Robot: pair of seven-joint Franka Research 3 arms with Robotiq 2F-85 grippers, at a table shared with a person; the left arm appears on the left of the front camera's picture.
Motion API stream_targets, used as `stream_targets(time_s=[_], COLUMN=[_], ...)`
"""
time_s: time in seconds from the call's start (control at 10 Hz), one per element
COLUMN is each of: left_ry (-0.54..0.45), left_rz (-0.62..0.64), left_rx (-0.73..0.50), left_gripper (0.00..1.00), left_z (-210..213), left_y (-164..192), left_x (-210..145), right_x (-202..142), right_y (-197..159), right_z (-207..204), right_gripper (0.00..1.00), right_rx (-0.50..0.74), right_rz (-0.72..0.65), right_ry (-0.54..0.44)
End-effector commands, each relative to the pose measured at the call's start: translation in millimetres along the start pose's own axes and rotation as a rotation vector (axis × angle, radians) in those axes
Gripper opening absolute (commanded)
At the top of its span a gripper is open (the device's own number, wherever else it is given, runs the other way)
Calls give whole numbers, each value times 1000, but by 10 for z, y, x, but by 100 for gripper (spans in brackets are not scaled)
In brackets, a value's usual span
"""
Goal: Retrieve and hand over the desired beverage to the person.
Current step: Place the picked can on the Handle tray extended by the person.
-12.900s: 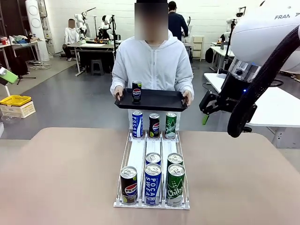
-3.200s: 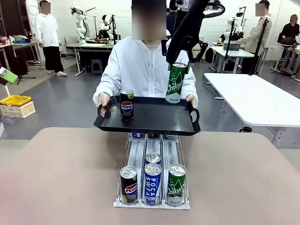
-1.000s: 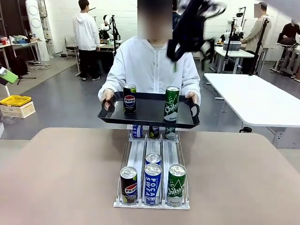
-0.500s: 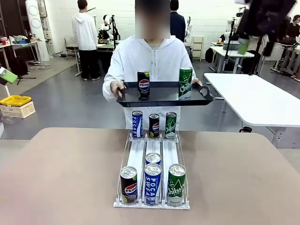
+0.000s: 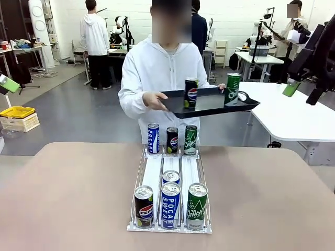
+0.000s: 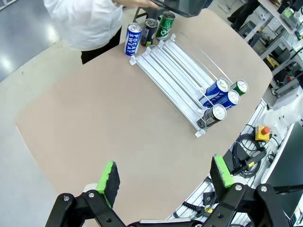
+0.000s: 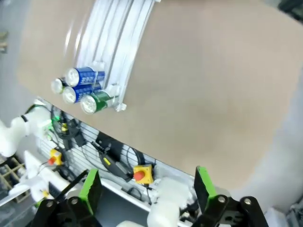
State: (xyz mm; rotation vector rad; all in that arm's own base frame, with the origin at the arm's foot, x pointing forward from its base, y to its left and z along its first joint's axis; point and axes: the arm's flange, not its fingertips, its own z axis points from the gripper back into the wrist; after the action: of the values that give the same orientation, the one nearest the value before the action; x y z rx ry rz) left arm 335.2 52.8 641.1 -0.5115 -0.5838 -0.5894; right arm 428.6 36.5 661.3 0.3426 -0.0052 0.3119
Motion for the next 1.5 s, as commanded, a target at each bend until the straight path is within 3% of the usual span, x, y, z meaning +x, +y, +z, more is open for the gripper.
stream_targets(time_s=[0.0, 1.4], left_ry=[-13, -13], left_rz=[-10, -10], left_rx=[-10, -10], left_gripper=[100, 100], left_z=[-8, -8], left_y=[5, 5], left_x=[4, 4], right_x=[2, 2], right_y=[35, 35], right_z=[28, 28], right_gripper=[100, 100], right_rx=[-22, -22], right_rz=[15, 15], right_ry=[10, 10])
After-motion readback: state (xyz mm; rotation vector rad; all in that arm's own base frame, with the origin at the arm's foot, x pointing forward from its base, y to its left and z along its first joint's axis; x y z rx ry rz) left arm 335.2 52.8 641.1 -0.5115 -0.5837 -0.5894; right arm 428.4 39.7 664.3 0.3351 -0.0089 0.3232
